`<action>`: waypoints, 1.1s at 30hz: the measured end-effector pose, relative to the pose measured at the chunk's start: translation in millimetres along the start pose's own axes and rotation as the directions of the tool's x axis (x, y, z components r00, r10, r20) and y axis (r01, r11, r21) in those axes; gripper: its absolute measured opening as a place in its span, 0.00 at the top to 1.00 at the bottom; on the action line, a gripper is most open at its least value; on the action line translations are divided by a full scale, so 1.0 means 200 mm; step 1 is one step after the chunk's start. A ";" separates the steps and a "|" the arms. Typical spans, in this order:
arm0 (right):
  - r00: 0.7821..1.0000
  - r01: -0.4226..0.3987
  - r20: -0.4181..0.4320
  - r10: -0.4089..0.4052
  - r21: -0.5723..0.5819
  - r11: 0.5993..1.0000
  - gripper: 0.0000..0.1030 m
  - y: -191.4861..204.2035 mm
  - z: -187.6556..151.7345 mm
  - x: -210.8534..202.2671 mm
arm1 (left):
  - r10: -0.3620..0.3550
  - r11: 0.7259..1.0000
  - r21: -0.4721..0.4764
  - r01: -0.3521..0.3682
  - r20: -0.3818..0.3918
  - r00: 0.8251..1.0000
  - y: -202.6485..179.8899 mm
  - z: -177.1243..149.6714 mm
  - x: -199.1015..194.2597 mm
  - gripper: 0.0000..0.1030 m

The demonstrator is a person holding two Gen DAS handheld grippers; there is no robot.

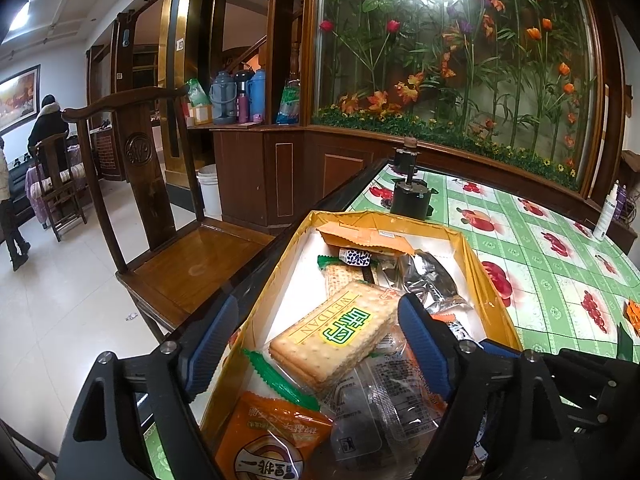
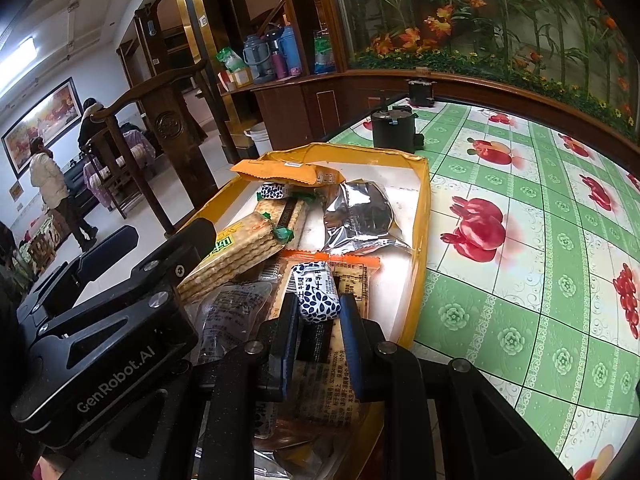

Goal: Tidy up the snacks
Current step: 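Lower the cracker pack and patterned packet into the tray with both tools, then open both tools to release the cracker pack and patterned packet into the tray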

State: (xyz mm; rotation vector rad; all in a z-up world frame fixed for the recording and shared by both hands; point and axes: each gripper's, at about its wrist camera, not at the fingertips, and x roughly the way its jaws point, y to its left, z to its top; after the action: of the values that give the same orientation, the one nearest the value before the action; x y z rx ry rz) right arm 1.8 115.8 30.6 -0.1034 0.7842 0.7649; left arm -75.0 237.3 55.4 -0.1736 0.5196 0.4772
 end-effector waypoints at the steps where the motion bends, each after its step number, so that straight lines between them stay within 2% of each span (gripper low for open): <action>1: 1.000 0.000 0.000 0.000 -0.002 1.000 0.77 0.00 0.00 0.00 | 0.000 1.000 0.000 0.000 0.001 1.000 0.00 0.00 0.00 0.20; 11: 1.000 -0.005 -0.001 0.005 -0.018 1.000 0.76 -0.01 -0.01 -0.01 | 0.000 1.000 0.000 0.000 0.005 1.000 -0.01 0.01 -0.01 0.15; 16: 1.000 0.002 0.003 -0.002 -0.021 1.000 0.67 -0.01 -0.01 -0.02 | -0.001 1.000 0.001 0.001 0.008 1.000 -0.02 0.02 -0.02 0.11; 33: 1.000 0.015 0.014 -0.014 -0.055 0.998 0.67 0.00 -0.04 -0.06 | 0.008 1.000 0.009 -0.009 0.014 1.000 -0.01 0.03 -0.03 0.04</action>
State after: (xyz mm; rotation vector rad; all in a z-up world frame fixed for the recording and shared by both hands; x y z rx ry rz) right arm -8.0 106.0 32.0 -0.1534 0.7487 0.7734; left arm -76.0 235.3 64.2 -0.1592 0.5093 0.4839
